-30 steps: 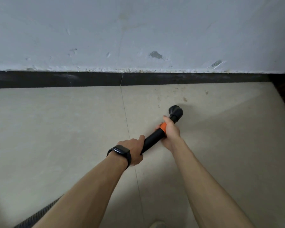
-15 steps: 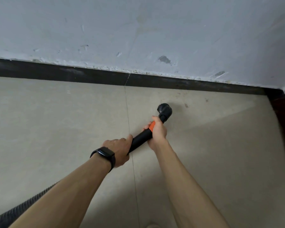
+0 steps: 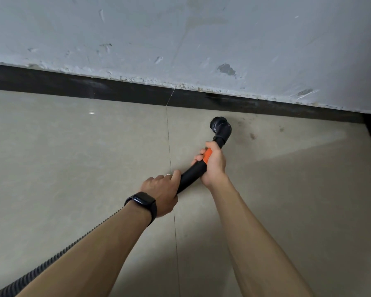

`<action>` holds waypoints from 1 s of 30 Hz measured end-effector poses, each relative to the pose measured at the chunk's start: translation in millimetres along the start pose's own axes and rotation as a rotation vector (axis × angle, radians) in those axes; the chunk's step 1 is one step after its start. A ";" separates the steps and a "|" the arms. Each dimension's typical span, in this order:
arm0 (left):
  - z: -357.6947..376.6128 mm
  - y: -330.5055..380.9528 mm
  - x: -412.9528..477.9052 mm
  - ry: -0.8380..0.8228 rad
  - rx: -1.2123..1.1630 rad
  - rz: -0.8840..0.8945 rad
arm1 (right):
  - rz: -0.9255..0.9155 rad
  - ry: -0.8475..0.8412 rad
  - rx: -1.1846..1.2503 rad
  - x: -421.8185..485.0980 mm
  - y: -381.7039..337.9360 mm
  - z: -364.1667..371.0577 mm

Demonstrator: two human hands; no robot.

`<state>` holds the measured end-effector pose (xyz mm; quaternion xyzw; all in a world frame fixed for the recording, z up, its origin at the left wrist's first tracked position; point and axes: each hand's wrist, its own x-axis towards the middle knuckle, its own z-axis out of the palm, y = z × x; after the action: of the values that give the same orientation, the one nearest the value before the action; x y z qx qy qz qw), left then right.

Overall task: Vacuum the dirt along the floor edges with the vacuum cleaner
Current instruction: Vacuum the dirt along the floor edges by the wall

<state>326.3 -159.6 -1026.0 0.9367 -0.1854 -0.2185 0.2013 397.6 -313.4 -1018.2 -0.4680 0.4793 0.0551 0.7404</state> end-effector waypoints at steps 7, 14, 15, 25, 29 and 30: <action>-3.4 -11.0 17.1 0.015 -0.144 -0.016 | -0.043 0.045 -0.039 14.6 -7.6 15.7; -7.5 -12.2 31.5 -0.016 -0.245 -0.067 | -0.061 0.067 -0.057 24.4 -14.9 25.6; -8.2 -12.7 32.6 -0.024 -0.257 -0.073 | -0.061 0.068 -0.059 24.7 -15.3 27.1; -22.2 -55.1 8.5 0.011 -0.277 -0.148 | -0.054 0.046 -0.079 2.1 11.3 68.1; -32.1 -84.6 -11.2 0.040 -0.224 -0.169 | -0.040 0.005 -0.105 -15.0 30.9 90.3; -33.8 -93.1 -17.3 0.050 -0.211 -0.182 | -0.027 -0.006 -0.112 -20.2 36.7 96.8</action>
<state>352.3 -62.9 -1035.0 0.9283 -0.0705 -0.2309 0.2826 431.0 -213.3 -1016.3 -0.5149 0.4669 0.0730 0.7153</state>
